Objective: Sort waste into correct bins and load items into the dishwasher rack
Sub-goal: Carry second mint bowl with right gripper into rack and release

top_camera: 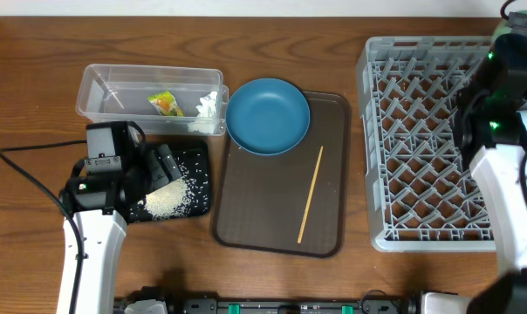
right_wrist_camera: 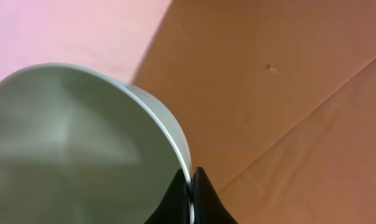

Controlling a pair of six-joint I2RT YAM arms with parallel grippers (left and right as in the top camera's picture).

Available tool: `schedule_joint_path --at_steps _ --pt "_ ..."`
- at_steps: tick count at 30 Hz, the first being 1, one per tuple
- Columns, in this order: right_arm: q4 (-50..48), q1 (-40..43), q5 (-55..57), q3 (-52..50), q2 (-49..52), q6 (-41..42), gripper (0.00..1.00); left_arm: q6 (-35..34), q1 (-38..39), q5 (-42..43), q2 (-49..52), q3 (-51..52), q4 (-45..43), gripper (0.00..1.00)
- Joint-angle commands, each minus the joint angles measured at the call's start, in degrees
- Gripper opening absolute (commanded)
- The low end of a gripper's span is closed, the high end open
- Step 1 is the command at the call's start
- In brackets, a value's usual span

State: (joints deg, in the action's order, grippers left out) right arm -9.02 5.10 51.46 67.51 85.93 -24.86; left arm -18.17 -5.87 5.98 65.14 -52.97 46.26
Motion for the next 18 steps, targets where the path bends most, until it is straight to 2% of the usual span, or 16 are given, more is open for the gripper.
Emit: schedule_joint_path --at_steps 1,9,18 --pt "-3.1 2.1 2.4 0.1 3.7 -11.7 0.01 0.0 -0.2 -0.7 0.1 -0.5 0.2 0.98" --pt "-14.0 6.1 3.0 0.1 12.6 -15.0 0.01 -0.1 -0.2 -0.7 0.1 -0.5 0.2 0.98" --pt "-16.0 6.8 1.4 0.1 20.5 -16.6 0.01 0.0 -0.2 -0.7 0.1 -0.5 0.2 0.98"
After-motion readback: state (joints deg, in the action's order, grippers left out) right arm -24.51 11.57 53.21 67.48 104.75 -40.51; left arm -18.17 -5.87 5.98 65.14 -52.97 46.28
